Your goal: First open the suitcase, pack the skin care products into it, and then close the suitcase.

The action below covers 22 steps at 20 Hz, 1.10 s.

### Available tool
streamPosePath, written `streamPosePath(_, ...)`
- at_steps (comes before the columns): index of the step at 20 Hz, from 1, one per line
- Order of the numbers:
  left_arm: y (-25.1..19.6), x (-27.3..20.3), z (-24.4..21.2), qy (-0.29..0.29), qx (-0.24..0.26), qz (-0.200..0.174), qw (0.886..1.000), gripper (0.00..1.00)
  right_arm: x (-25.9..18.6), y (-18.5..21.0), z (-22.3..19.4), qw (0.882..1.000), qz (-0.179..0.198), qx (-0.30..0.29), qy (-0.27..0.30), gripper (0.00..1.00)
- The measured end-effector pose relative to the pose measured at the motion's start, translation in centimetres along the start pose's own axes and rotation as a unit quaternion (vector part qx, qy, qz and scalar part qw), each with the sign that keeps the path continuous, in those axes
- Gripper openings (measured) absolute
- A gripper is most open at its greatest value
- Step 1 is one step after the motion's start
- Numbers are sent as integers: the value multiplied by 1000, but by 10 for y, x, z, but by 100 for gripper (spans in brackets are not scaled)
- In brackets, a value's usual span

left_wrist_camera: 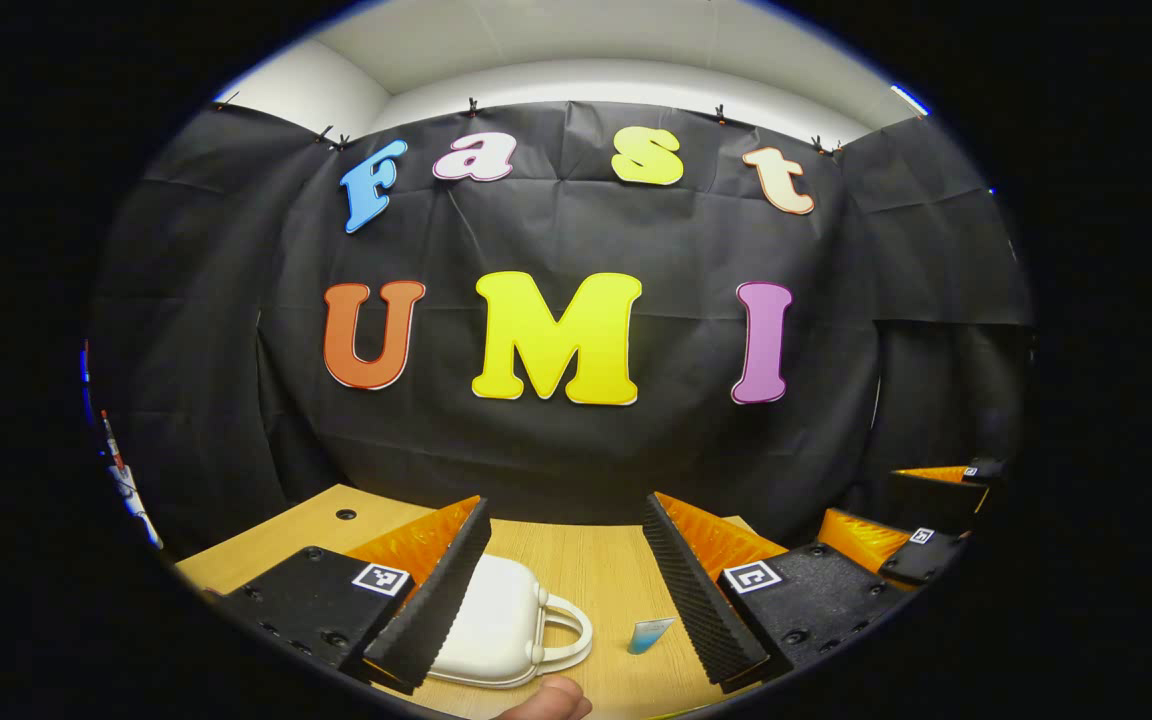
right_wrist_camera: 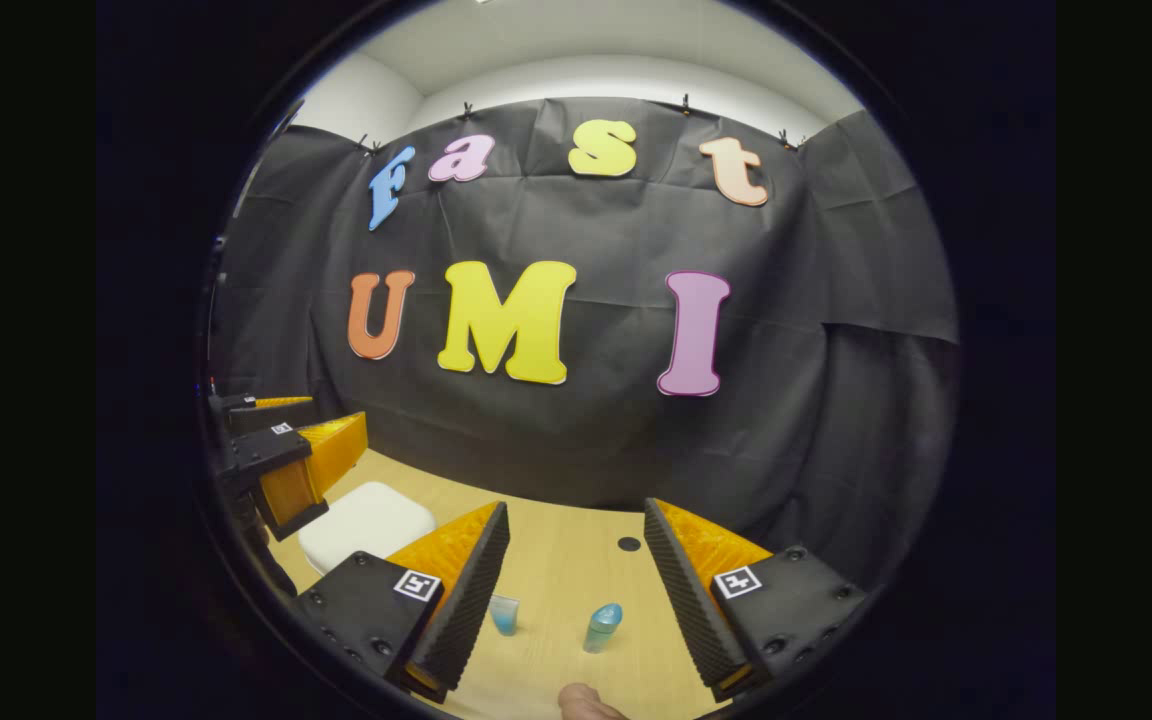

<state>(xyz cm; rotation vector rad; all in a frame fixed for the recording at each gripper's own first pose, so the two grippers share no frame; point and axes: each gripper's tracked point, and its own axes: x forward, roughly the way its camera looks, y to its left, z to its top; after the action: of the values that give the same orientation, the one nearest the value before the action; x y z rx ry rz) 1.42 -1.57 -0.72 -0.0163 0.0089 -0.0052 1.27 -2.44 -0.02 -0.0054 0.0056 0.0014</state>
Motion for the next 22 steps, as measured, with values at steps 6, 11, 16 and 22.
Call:
streamPosePath(6, 0, 12, -71, 39, 40, -2, 998, 98, 5, -56, -5, 998, -57, -20, -5, 80)
streamPosePath(11, -11, 23, -163, 83, 182, -13, 980, 100, 0, -111, -24, 994, -103, -24, 13, 80)
streamPosePath(16, -16, 41, -241, 98, 385, -25, 917, 98, -3, -147, -50, 991, -127, -6, 39, 80)
streamPosePath(22, 1, 71, -292, 137, 523, -6, 841, 97, 4, -162, -80, 990, -121, -3, 68, 80)
